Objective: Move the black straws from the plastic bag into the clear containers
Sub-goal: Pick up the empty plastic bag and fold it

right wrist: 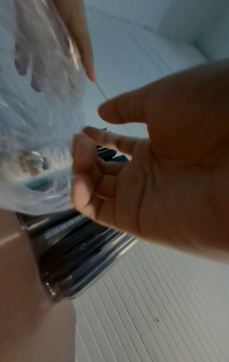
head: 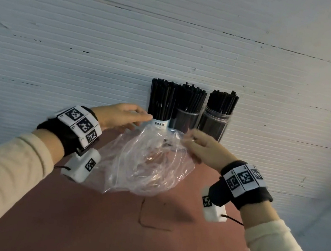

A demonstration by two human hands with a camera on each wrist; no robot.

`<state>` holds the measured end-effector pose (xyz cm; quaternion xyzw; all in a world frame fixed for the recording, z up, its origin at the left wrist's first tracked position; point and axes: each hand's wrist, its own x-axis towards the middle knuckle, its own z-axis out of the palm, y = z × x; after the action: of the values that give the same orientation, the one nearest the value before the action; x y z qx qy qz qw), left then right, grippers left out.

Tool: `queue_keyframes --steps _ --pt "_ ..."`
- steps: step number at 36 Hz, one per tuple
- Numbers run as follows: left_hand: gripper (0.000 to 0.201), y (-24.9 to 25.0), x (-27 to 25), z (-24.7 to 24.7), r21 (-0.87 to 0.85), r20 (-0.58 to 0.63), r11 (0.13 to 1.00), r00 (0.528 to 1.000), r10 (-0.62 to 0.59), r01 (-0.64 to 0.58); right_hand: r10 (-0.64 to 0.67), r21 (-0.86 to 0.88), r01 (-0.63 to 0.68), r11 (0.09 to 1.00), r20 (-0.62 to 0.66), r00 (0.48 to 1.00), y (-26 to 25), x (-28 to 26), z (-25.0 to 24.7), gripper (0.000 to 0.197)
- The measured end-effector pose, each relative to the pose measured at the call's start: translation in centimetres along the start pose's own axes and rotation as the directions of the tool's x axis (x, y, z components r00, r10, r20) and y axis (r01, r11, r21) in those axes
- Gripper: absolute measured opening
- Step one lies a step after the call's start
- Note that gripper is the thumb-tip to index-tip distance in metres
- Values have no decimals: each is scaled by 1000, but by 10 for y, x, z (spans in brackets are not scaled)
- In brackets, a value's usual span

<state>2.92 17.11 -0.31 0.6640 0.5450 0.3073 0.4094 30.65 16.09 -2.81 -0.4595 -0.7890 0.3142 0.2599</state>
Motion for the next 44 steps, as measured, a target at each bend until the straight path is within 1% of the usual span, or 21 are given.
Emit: queue_keyframes --steps 3,6,8,10,12,14,16,18,20,22,23,25,27,29,31,34,37,40,41,42,44 --pt "62 -1 -22 4 50 183 998 983 12 -22 151 -96 -132 987 222 963 -8 -6 10 22" --pt "59 -9 -34 13 103 209 994 978 7 -29 317 -294 -229 928 302 899 -15 -9 23 36" --pt "52 -13 -41 21 81 172 994 983 57 -71 391 -319 -294 901 303 869 -22 -14 28 40" --pt "52 -13 -51 27 71 110 986 984 143 -151 434 -330 -338 881 285 854 -26 -21 31 46" --pt "52 -6 -65 31 100 24 969 974 225 -226 456 -336 -361 870 264 850 -30 -29 32 52" --pt "50 2 -77 32 77 -66 952 952 300 -295 446 -304 -371 877 232 864 -34 -39 32 57" --pt "44 10 -87 31 8 -148 932 921 359 -362 412 -211 -371 904 200 889 -38 -48 30 60" --pt "37 16 -97 27 -76 -236 912 896 375 -402 360 -81 -351 933 158 919 -41 -57 29 62" --pt "32 23 -108 25 -135 -308 887 869 387 -442 274 9 -275 961 74 959 -44 -62 30 63" --pt "31 30 -116 27 -155 -371 860 835 405 -486 141 83 -134 988 -79 987 -46 -64 32 61" --pt "32 33 -119 30 -144 -398 854 819 413 -501 63 114 -46 992 -153 986 -48 -65 33 58" --pt "33 35 -124 39 -81 -432 854 791 434 -513 -72 175 123 977 -272 960 -61 -69 38 56" --pt "32 34 -126 50 -32 -448 851 769 457 -524 -161 198 244 949 -362 918 -78 -74 43 64" --pt "30 34 -127 62 -16 -456 853 763 457 -521 -233 205 341 917 -416 879 -93 -78 45 77" --pt "27 38 -131 75 -23 -430 854 777 461 -520 -313 185 410 893 -399 862 -108 -81 49 85" --pt "31 44 -138 88 -98 -343 832 803 487 -546 -342 133 412 902 -363 867 -119 -86 54 75" --pt "39 47 -144 89 -220 -288 829 846 448 -514 -290 150 378 914 -411 864 -118 -90 54 68" --pt "35 47 -149 83 -278 -256 835 875 412 -475 -288 72 358 931 -458 841 -111 -95 51 66" --pt "32 48 -151 80 -281 -280 835 873 399 -473 -288 47 350 936 -472 833 -109 -97 49 64" --pt "27 46 -153 76 -274 -332 828 856 396 -490 -290 28 346 938 -483 826 -106 -99 47 61" --pt "27 39 -152 65 -209 -481 819 785 390 -535 -289 24 348 937 -502 815 -104 -104 43 58"
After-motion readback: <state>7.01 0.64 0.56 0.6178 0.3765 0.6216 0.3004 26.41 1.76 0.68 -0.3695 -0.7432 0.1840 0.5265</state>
